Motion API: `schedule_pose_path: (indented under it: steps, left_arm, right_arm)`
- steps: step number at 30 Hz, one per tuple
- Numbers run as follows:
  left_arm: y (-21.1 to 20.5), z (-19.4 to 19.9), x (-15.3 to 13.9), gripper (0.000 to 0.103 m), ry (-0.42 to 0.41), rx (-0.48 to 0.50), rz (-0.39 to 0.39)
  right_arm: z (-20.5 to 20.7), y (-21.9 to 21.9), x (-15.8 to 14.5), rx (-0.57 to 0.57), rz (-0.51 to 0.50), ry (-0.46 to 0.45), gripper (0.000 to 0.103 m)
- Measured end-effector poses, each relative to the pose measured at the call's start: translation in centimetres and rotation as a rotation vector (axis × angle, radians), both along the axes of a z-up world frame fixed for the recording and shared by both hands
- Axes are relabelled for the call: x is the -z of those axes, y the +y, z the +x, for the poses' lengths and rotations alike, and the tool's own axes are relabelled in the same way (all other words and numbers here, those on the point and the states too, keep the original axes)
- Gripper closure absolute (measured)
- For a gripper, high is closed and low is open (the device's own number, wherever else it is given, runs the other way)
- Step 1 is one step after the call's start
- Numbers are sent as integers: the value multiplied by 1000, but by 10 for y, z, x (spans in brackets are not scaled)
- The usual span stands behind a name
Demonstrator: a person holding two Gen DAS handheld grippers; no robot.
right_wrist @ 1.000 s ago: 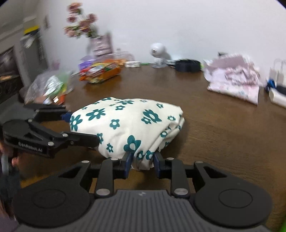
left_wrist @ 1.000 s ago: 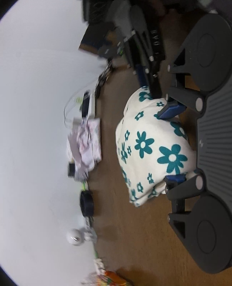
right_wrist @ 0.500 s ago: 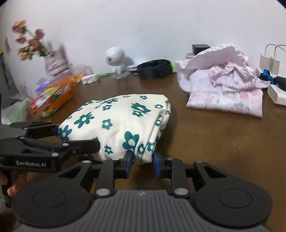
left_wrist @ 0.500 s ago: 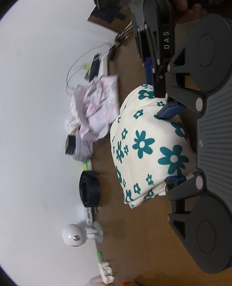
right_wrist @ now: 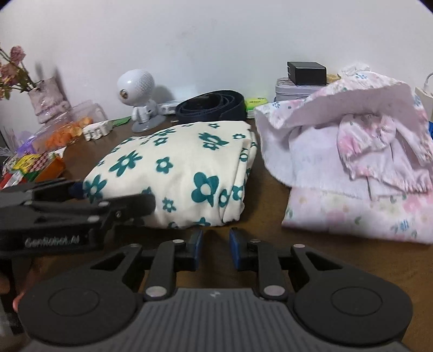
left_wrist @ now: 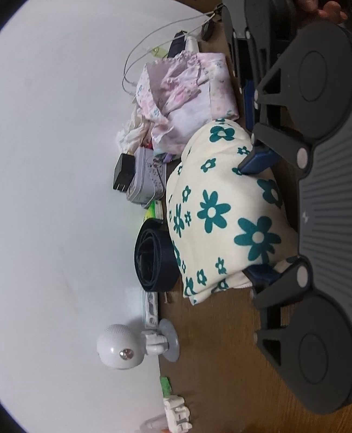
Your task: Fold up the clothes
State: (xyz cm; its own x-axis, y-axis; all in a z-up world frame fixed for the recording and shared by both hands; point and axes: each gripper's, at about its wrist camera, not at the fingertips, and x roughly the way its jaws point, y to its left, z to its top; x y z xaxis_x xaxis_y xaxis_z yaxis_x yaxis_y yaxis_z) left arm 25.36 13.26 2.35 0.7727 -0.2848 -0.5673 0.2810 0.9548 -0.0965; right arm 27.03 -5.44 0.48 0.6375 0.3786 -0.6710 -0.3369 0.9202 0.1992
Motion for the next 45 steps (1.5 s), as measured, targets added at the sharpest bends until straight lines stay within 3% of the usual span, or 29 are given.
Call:
schedule_pose_path:
  steps: [2, 5, 6, 13, 17, 21, 25, 37, 45]
  left_arm:
    - [0, -14, -4, 27, -17, 2, 42]
    - [4, -51, -16, 22, -65, 21, 101]
    - [6, -65, -22, 22, -71, 12, 112]
    - [13, -191, -46, 12, -110, -113, 32]
    - [-11, -261, -31, 6, -158, -232, 103]
    - [-45, -294, -13, 6, -85, -306, 150]
    - [-84, -302, 2, 6, -29, -322, 176]
    - [-126, -309, 19, 6, 35, -325, 182]
    - [-126, -304, 29, 1, 56, -329, 154]
  right_arm:
    - [-9, -5, -5, 16, 2, -15, 77]
    - [-42, -21, -16, 23, 23, -63, 48]
    - [-55, -27, -20, 29, 29, -72, 43]
    - [-166, -67, -28, 47, 61, -60, 21]
    - [-231, -92, -31, 49, 30, -92, 0]
    - [-292, -119, -29, 70, -37, -153, 0]
    - [-318, -137, -24, 134, -68, -169, 0]
    - [-322, -137, 1, 232, -204, -145, 0]
    - [-318, -139, 8, 281, -176, -107, 0]
